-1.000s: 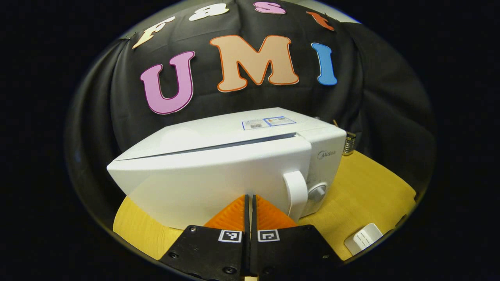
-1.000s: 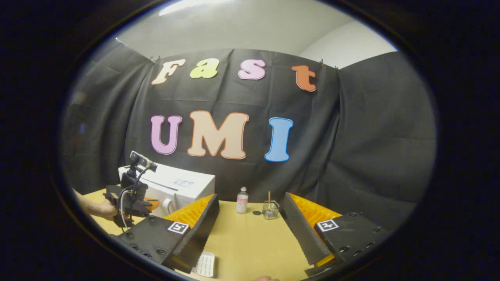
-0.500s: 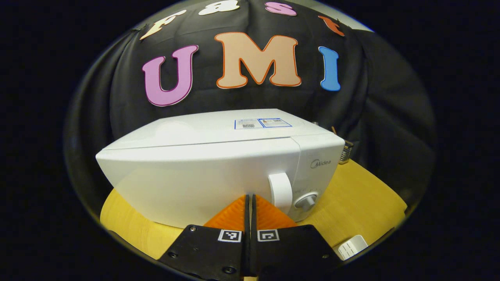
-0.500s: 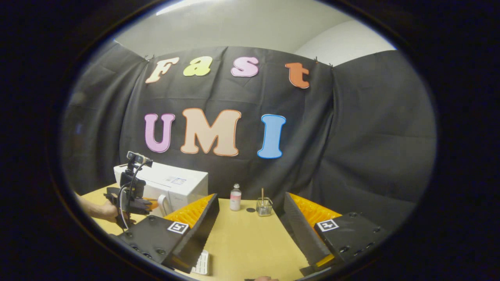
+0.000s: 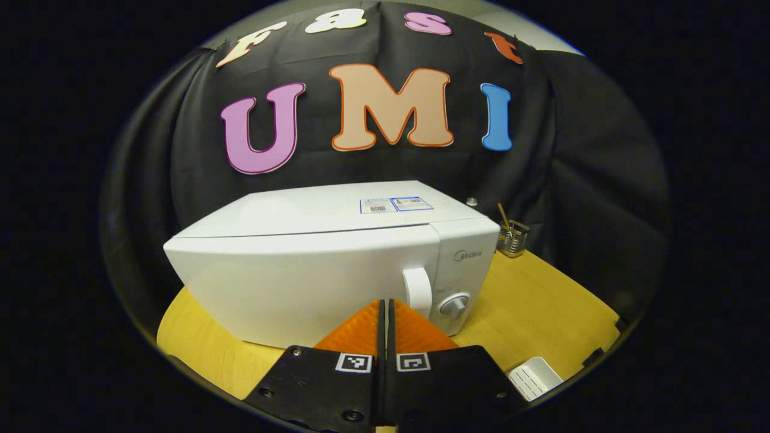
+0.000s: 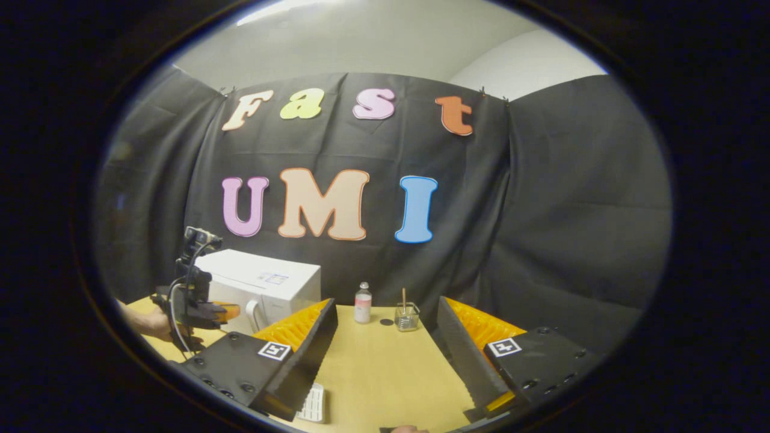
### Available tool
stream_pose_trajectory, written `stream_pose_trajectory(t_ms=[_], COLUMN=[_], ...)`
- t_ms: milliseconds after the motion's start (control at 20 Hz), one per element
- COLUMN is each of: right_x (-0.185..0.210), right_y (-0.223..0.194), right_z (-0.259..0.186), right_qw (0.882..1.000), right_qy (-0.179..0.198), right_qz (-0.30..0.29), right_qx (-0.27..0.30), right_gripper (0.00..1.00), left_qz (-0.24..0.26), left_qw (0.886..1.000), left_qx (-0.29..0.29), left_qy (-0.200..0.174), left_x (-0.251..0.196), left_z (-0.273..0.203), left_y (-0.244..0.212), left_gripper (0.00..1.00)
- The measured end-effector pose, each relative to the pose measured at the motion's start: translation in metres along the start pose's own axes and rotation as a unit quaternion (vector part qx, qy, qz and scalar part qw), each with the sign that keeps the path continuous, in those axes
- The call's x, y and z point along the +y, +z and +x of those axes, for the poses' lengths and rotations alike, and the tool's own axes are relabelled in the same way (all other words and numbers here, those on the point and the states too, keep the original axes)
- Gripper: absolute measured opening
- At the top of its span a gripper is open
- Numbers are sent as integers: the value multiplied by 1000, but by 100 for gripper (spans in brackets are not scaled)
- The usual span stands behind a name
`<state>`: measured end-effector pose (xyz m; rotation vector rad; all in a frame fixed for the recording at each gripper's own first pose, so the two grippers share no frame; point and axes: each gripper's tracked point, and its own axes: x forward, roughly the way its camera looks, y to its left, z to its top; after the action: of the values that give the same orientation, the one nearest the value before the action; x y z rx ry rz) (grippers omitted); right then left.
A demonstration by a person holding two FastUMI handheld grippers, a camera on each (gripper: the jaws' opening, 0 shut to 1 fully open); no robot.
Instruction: Open the microwave oven with the left hand, put the food in, and close the microwave oven.
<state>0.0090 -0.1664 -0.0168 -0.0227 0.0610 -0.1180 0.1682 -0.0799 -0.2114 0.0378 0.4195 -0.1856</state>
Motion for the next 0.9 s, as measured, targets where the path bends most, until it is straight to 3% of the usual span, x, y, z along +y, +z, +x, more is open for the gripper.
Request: stream_pose_trajectory(t_ms=[150,250,700,750,850,900], right_x=[16,27,78,85,95,100], right_y=[4,1,9,11,12,12], right_z=[2,0,11,11,11,11], right_qw=[1000,1000,997,997,996,996], right_qy=[13,22,71,76,86,90], right_qz=[0,-8,6,3,-5,-8], right_qx=[-5,-5,-10,-14,-18,-18], right_gripper=[97,97,97,97,97,97], left_qz=[14,16,-61,-63,-52,-49], left_qw=[998,997,987,985,980,976], left_qx=[-37,-58,-144,-157,-184,-200], left_qy=[-41,-40,40,39,58,67], left_x=[-9,2,60,62,70,73], left_z=[-54,-92,-200,-208,-224,-233], left_y=[22,37,105,116,134,145], left_gripper=[1,0,3,7,33,54])
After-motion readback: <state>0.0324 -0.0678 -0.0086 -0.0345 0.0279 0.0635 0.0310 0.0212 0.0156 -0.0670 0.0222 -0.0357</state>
